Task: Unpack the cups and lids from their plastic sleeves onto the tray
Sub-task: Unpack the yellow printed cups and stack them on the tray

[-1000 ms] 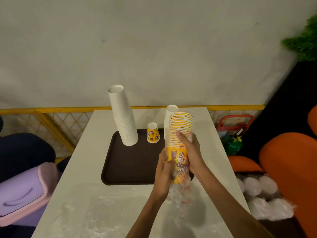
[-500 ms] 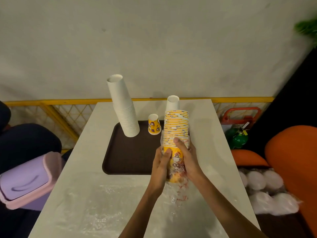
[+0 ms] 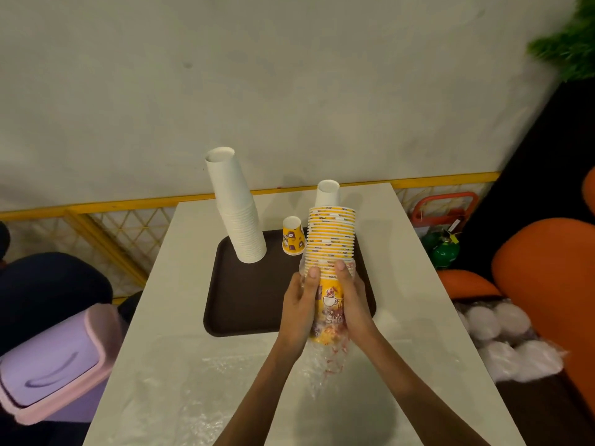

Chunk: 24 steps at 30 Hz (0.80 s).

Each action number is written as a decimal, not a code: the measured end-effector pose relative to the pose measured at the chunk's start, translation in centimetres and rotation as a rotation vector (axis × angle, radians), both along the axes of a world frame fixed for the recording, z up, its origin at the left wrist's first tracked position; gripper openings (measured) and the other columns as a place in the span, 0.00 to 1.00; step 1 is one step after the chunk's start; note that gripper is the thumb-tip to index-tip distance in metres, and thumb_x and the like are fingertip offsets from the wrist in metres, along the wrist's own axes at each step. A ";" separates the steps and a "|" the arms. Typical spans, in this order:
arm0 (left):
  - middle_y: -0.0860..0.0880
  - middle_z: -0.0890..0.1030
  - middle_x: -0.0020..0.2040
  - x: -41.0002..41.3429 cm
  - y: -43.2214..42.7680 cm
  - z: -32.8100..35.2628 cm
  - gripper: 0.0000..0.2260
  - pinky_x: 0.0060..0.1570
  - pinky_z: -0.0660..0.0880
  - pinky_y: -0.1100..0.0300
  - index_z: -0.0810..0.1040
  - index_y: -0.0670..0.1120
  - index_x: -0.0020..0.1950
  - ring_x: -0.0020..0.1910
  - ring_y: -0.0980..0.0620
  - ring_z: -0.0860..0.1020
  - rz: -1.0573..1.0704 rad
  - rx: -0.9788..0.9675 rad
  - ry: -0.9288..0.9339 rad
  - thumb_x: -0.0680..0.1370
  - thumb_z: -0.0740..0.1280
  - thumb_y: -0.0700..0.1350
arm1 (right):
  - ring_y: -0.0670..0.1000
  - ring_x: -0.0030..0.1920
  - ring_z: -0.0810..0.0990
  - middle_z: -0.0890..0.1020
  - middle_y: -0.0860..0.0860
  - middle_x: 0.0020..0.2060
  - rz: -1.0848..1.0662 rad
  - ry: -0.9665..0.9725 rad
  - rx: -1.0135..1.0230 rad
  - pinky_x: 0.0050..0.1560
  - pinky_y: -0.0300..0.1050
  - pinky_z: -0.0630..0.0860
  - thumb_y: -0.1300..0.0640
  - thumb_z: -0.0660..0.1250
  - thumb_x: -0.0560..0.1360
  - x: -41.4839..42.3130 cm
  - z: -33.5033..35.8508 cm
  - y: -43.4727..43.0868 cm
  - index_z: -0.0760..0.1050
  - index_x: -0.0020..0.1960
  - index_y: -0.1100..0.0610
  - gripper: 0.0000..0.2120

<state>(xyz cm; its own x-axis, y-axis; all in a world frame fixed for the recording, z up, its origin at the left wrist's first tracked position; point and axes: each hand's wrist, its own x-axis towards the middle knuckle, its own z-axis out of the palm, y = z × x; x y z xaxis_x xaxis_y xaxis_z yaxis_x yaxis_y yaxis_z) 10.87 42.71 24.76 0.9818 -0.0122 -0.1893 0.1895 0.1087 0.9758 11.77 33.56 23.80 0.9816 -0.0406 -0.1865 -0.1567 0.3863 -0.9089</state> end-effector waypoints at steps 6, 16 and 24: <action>0.50 0.81 0.56 -0.2 2.5 0.0 0.11 0.48 0.78 0.64 0.72 0.49 0.61 0.52 0.55 0.82 -0.047 0.005 -0.020 0.80 0.58 0.47 | 0.48 0.46 0.83 0.82 0.47 0.46 0.058 0.056 -0.060 0.49 0.43 0.79 0.52 0.62 0.76 -0.2 0.1 1.6 0.74 0.54 0.48 0.07; 0.49 0.68 0.56 0.8 2.7 0.5 0.07 0.50 0.72 0.69 0.68 0.49 0.54 0.55 0.57 0.74 -0.158 0.193 0.184 0.81 0.58 0.51 | 0.56 0.58 0.79 0.80 0.55 0.58 0.097 0.102 -0.077 0.63 0.57 0.73 0.45 0.70 0.62 -0.5 -0.7 0.2 0.72 0.60 0.48 0.28; 0.54 0.78 0.52 6.1 3.5 4.2 0.10 0.59 0.70 0.57 0.76 0.52 0.54 0.58 0.53 0.75 -0.239 0.300 -0.059 0.82 0.57 0.52 | 0.43 0.46 0.83 0.84 0.43 0.47 0.134 0.041 -0.261 0.43 0.34 0.78 0.53 0.72 0.65 0.6 0.9 -3.0 0.75 0.55 0.46 0.19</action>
<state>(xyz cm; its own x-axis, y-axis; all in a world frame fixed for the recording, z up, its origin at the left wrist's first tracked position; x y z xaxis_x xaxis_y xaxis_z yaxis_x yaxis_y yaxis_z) 16.92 46.21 28.97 0.9674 -0.1941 -0.1628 0.1178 -0.2241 0.9674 12.33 30.57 24.68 0.9734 0.0376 -0.2262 -0.2291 0.1141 -0.9667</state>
